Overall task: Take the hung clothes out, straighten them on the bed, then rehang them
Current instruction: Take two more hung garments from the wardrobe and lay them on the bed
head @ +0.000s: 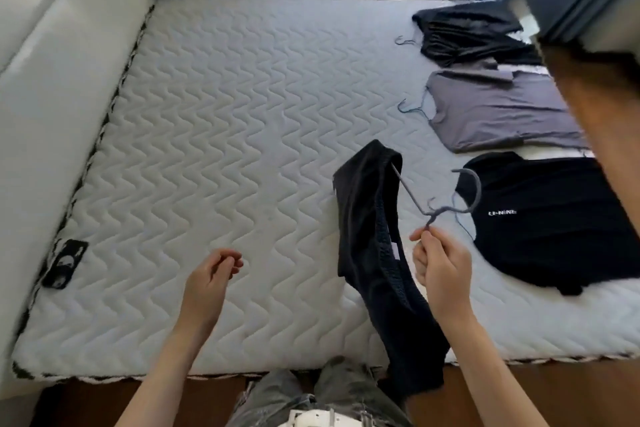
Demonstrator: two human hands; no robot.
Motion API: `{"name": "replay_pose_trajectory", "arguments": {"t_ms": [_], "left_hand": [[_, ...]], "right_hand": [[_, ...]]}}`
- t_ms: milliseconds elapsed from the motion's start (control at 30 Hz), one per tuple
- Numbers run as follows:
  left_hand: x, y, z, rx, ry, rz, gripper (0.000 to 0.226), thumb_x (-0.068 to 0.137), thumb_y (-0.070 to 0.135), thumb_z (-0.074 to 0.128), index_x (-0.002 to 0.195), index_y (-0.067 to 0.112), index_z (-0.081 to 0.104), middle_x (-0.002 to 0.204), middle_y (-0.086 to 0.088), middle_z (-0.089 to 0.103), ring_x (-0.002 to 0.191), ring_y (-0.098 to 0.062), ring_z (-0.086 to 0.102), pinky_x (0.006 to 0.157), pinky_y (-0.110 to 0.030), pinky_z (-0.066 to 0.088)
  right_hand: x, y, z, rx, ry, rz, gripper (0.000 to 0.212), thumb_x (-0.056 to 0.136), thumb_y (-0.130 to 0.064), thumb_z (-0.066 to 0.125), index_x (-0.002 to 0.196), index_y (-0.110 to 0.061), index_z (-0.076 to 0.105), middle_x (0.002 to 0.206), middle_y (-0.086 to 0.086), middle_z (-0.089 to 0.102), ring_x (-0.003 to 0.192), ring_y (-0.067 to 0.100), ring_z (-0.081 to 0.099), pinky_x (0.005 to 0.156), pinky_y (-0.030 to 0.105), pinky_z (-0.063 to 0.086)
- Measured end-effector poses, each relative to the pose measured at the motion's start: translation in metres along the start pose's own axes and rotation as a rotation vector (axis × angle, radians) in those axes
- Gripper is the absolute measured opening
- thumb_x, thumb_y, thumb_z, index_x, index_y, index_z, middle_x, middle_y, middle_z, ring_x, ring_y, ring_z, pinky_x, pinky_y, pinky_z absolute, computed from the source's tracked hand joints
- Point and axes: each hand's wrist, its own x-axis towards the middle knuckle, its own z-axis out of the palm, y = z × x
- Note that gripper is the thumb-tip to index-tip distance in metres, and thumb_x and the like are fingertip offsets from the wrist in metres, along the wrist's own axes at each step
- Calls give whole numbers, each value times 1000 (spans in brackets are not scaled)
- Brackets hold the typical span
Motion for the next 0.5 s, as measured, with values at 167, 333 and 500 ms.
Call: {"name": "replay_pose_trajectory", "arguments": {"t_ms": [167, 333, 500], "left_hand": [[45, 21, 17, 78, -289, 128, 21, 85, 30, 46, 90, 24, 66, 83, 5, 73, 78, -3, 66, 76, -27, 52], [80, 20, 48, 206, -482, 239, 21, 88, 31, 48, 93, 23, 66, 89, 6, 73, 88, -11, 68, 82, -33, 51], [122, 1, 89, 379, -532, 382, 22, 97, 19, 54, 116, 17, 64, 112, 1, 67, 104, -20, 64, 91, -34, 48]], "right_hand": [[-59, 0, -27, 64, 327, 3, 28, 99, -5, 39, 76, -3, 55, 52, -1, 33, 43, 11, 23, 39, 27, 15], [-113, -2, -52, 163, 621, 0, 30, 99, -7, 41, 74, -8, 57, 49, -6, 33, 40, 8, 24, 38, 21, 15], [-142, -2, -68, 325, 855, -39, 31, 99, -10, 37, 73, -10, 53, 42, -12, 31, 31, 0, 23, 31, 13, 12]]}}
